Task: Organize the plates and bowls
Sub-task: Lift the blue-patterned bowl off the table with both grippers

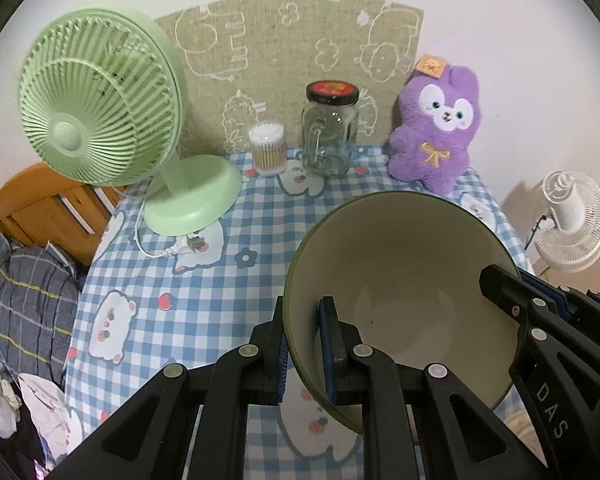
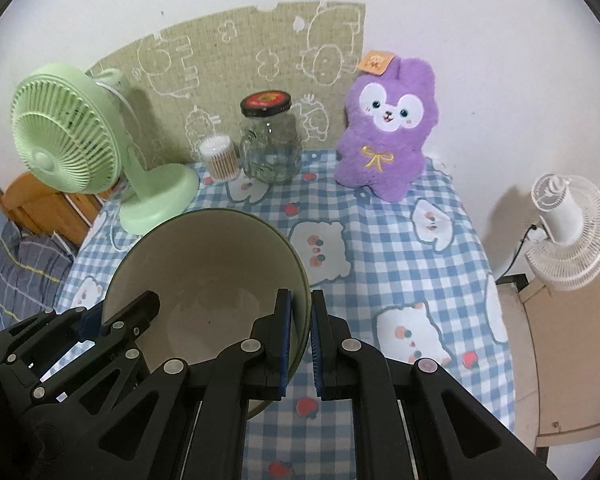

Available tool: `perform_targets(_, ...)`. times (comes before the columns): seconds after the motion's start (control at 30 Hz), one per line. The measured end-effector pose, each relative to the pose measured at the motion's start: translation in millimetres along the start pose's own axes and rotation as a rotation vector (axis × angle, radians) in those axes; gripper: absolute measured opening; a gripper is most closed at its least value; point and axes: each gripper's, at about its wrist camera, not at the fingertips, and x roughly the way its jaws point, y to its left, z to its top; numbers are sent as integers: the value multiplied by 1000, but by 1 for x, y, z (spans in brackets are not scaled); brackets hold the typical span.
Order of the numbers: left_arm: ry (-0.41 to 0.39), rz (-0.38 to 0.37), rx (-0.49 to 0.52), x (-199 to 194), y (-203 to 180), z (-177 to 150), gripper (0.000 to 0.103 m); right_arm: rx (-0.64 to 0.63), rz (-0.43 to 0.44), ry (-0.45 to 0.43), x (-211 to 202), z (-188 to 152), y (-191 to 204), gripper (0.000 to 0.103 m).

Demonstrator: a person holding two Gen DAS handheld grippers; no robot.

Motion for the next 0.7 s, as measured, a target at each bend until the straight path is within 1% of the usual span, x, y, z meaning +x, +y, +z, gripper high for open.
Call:
perform_targets(0.23,-36,-11,14,-39,3,-10,11,10,-16,-30,-42,-12,6,12)
perform_targets(0.4,-42,-32,14,-63,7,-19,11,15,-32,-49,-70,-22,13,12)
perform_targets(0.7,-62,-42,28,-95,16,-42,11,26,-44,-65,-104,-45,25,12)
